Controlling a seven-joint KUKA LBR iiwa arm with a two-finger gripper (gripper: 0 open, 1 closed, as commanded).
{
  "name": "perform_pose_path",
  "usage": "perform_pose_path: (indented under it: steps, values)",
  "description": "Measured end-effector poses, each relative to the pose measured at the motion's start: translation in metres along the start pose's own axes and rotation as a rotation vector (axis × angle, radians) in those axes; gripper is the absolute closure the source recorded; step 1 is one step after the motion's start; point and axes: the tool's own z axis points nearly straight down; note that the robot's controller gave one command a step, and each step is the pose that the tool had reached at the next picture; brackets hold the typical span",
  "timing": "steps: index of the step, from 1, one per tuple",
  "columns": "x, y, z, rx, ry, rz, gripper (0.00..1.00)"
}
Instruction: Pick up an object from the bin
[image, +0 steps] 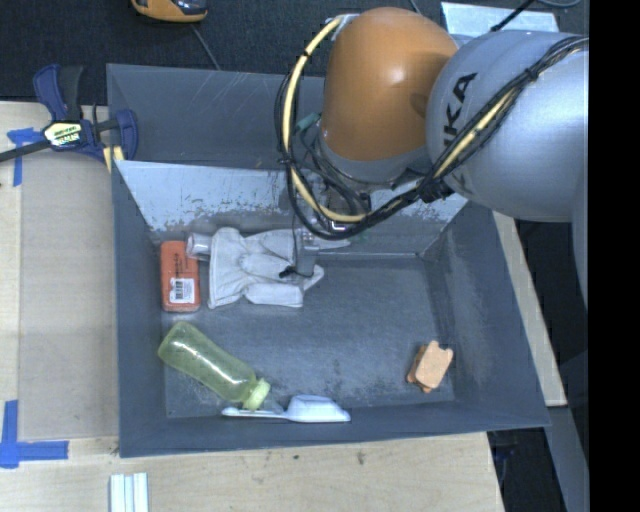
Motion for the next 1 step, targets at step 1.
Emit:
perform_pose_path:
  steps: [1]
  values:
    - [-0.0066,0.0085,0.0231,0.000,-0.001,-0.248,0.00]
